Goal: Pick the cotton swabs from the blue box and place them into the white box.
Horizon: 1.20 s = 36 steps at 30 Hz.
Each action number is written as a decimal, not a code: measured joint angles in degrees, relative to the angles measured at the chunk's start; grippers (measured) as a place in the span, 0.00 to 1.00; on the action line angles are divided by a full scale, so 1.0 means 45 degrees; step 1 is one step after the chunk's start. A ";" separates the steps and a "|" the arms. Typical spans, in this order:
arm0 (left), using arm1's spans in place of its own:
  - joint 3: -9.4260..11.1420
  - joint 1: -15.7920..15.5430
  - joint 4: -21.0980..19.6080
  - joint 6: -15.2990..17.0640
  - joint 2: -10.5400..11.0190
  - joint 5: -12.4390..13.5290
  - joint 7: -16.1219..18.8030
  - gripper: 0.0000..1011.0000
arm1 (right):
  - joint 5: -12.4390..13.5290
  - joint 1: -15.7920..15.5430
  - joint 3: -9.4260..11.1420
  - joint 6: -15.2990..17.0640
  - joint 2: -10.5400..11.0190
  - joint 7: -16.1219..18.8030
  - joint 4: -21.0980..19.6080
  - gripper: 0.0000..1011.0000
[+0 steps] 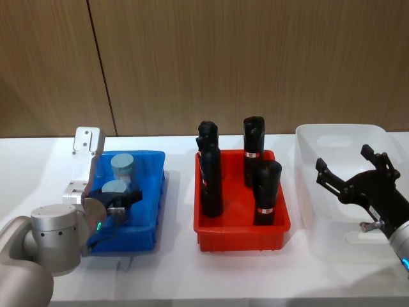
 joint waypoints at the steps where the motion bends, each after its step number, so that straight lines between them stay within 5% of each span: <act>1: 0.0000 -0.0054 0.0120 -0.0014 -0.0025 0.0028 -0.0059 0.99 | 0.0000 0.0000 0.0000 -0.0001 0.0000 0.0000 0.0000 0.99; 16: -0.0005 -0.0247 0.0603 -0.0185 -0.0121 0.0302 -0.0322 0.66 | 0.0000 0.0000 0.0000 0.0000 0.0000 -0.0001 0.0000 0.99; 36: -0.0016 0.0323 -0.0702 -0.1588 0.0085 0.0977 -0.0639 0.66 | 0.0000 0.0000 -0.0001 0.0000 0.0000 0.0000 0.0000 0.99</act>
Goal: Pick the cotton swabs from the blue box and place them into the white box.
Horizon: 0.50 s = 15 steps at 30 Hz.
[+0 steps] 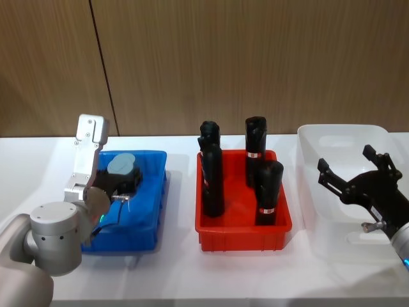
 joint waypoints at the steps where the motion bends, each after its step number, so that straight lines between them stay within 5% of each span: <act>1: 0.0007 0.0071 -0.0200 -0.0116 0.0038 0.0078 -0.0075 0.66 | 0.0000 0.0000 0.0000 0.0000 0.0000 -0.0001 0.0000 0.99; 15: 0.0063 0.0701 -0.2097 -0.0699 0.0478 0.0698 -0.1628 0.66 | 0.0000 0.0000 0.0001 0.0000 0.0000 0.0000 0.0000 0.99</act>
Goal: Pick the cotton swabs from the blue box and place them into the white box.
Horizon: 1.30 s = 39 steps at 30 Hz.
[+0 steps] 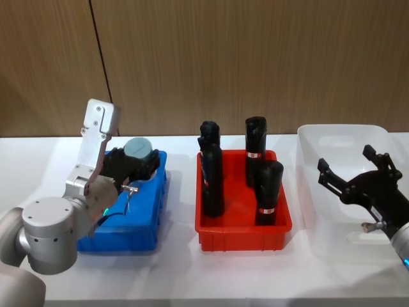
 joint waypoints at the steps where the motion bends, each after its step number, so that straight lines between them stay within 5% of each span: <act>1: 0.0002 0.0023 -0.0090 -0.0014 0.0025 0.0016 -0.0100 0.66 | 0.0000 0.0000 0.0000 0.0000 0.0000 0.0000 0.0000 0.99; 20: 0.0008 0.0330 -0.1652 0.0153 0.0510 -0.0439 -0.3536 0.66 | 0.0000 0.0000 0.0000 0.0000 -0.0001 0.0000 0.0000 0.99; 39: 0.0176 0.0122 -0.1732 0.0255 0.0699 -0.1144 -0.7161 0.66 | 0.0000 0.0000 0.0000 0.0000 -0.0001 0.0000 0.0000 0.99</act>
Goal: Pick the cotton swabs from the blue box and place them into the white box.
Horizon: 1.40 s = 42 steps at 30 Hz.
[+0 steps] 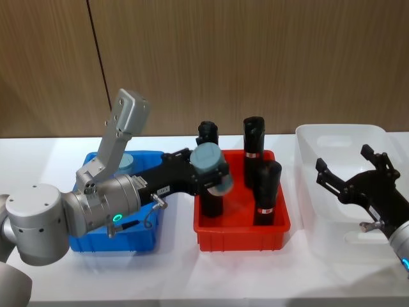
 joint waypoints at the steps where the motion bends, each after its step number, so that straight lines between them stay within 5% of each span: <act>1: 0.0010 -0.0014 0.0022 -0.0003 0.0003 -0.0018 -0.0091 0.66 | 0.0000 0.0000 0.0000 0.0000 0.0000 0.0000 0.0000 0.99; 13: 0.0159 -0.0092 0.0293 -0.0076 0.0117 -0.0333 -0.1672 0.66 | 0.0000 0.0000 0.0000 0.0000 0.0001 -0.0001 0.0000 0.99; 42: 0.0234 -0.0044 0.0432 -0.0476 0.0268 -0.0673 -0.2266 0.66 | -0.0002 0.0048 -0.0001 0.0076 0.0036 0.0538 -0.0042 0.99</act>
